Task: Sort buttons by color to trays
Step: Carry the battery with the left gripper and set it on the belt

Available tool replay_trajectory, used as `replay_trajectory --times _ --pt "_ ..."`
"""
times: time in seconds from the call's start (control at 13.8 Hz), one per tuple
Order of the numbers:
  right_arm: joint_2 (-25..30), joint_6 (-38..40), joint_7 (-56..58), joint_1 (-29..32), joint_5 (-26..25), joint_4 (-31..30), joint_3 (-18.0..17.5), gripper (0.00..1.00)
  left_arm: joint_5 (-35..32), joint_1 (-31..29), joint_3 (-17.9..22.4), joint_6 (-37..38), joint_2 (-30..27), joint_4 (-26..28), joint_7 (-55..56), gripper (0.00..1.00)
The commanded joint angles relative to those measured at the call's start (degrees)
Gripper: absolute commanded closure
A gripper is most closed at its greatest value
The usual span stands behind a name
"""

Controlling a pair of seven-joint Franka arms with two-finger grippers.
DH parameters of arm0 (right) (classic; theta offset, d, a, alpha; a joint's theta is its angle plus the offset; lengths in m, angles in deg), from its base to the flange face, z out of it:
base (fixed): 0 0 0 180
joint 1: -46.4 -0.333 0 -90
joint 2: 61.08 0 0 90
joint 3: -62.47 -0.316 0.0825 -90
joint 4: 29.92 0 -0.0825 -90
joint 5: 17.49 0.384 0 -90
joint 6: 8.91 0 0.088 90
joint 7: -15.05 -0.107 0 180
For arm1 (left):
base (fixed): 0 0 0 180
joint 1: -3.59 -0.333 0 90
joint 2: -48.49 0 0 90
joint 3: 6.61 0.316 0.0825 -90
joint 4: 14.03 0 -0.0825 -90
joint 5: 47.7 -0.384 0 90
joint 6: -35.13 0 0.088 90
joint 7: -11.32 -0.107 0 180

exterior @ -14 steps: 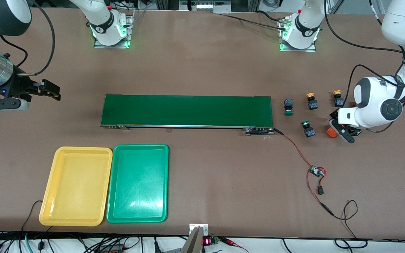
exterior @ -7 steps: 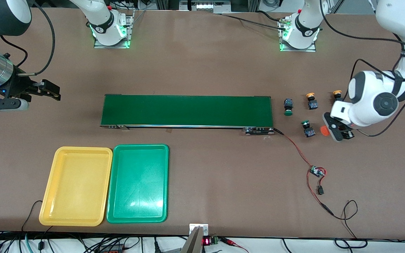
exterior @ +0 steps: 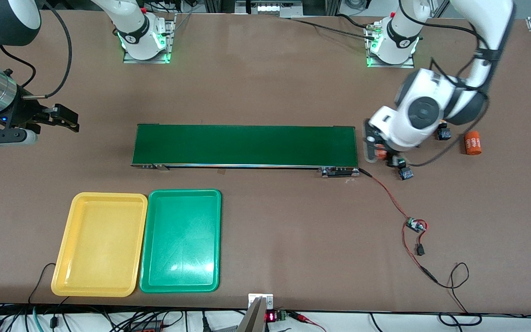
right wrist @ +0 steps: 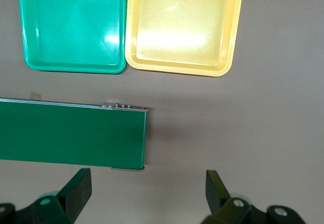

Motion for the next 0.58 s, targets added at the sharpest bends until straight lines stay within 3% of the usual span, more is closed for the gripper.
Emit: replay_trajectory --times 0.0,0.51 --pt "-0.40 1.07 0.58 0.30 -0.47 1.35 -0.09 0.00 1.14 3.42 -1.53 0.26 -0.32 -0.37 -0.68 1.00" --pt "-0.40 0.90 0.58 0.39 -0.12 1.35 -0.09 0.00 1.57 7.82 -2.14 -7.56 5.83 0.07 3.09 1.00"
